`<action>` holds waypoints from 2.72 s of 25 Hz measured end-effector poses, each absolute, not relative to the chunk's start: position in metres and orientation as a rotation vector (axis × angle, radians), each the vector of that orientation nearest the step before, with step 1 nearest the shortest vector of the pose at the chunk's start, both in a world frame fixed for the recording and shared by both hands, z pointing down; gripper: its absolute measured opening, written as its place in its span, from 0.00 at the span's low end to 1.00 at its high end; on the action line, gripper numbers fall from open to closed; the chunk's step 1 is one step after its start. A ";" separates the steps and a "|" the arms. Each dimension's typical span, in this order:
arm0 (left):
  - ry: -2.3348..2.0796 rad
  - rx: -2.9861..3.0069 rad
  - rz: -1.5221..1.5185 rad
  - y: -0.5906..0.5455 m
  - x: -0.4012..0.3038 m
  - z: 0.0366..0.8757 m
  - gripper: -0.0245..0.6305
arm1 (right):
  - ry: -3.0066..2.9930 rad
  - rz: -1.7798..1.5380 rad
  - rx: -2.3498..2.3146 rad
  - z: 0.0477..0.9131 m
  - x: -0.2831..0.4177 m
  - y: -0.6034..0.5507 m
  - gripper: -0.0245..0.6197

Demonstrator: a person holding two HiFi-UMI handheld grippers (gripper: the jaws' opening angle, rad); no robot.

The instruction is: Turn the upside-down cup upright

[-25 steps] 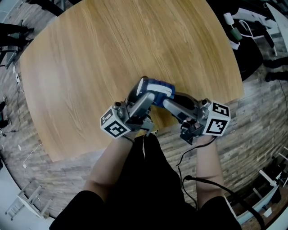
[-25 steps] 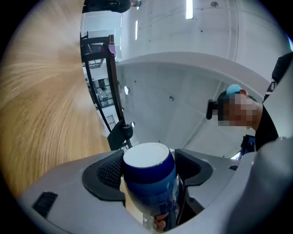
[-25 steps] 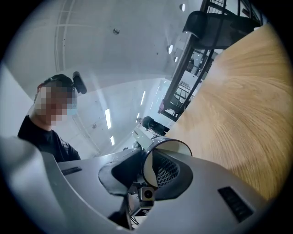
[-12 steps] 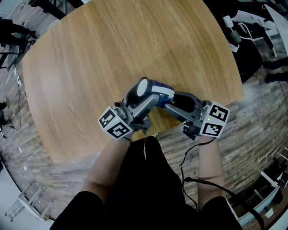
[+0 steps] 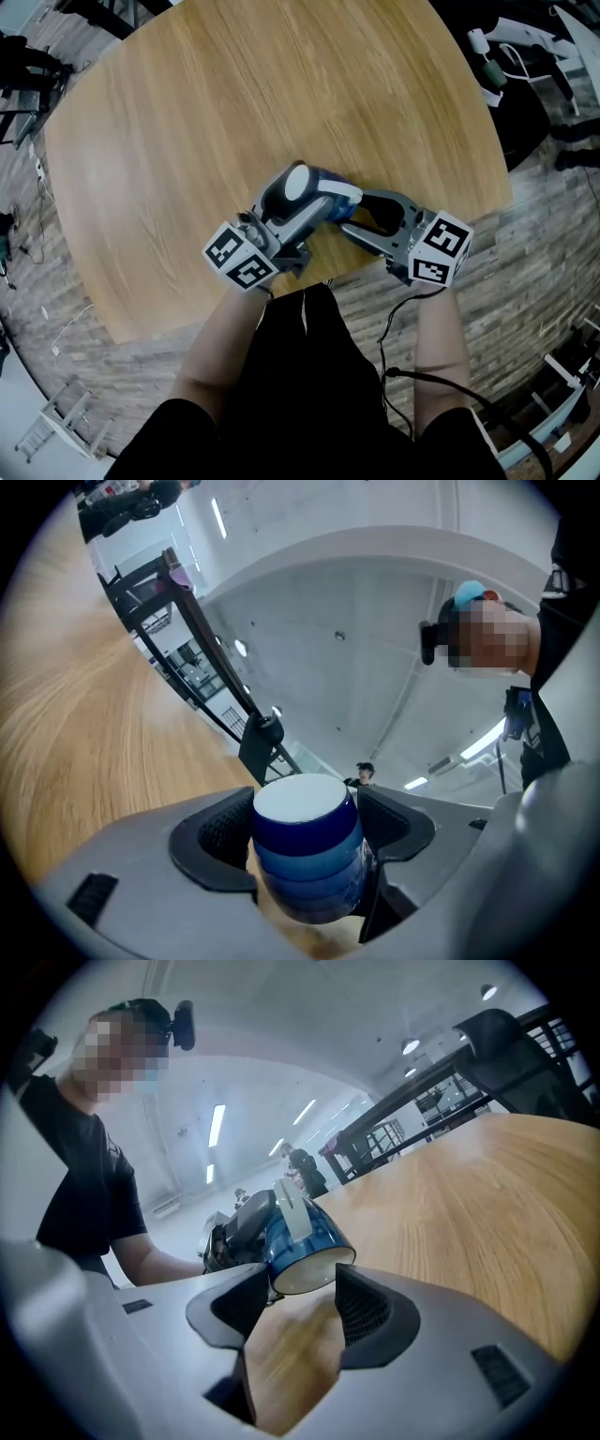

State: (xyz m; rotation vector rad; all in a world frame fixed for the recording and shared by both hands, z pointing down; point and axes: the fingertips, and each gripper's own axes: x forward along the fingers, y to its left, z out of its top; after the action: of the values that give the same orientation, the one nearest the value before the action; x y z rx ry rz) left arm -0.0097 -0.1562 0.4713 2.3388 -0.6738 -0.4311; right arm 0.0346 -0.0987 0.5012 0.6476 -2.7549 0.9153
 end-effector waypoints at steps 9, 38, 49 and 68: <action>-0.711 2.623 -0.142 -0.151 0.009 0.471 0.58 | -2.481 0.526 0.667 0.525 0.038 -0.099 0.43; -0.816 3.081 0.515 -0.131 0.044 0.519 0.58 | -2.209 0.240 0.749 0.579 0.036 -0.107 0.43; -0.847 3.106 0.359 -0.118 0.023 0.490 0.58 | -2.190 0.315 0.821 0.570 0.054 -0.090 0.43; -1.189 2.844 0.012 -0.020 -0.018 0.312 0.05 | -2.452 0.053 1.548 0.313 0.042 -0.024 0.06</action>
State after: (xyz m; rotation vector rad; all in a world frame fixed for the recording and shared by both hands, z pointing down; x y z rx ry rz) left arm -0.0184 -0.0200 0.3117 2.8436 -1.1886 0.0119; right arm 0.0418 -0.0243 0.3135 1.5484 -2.4516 0.0528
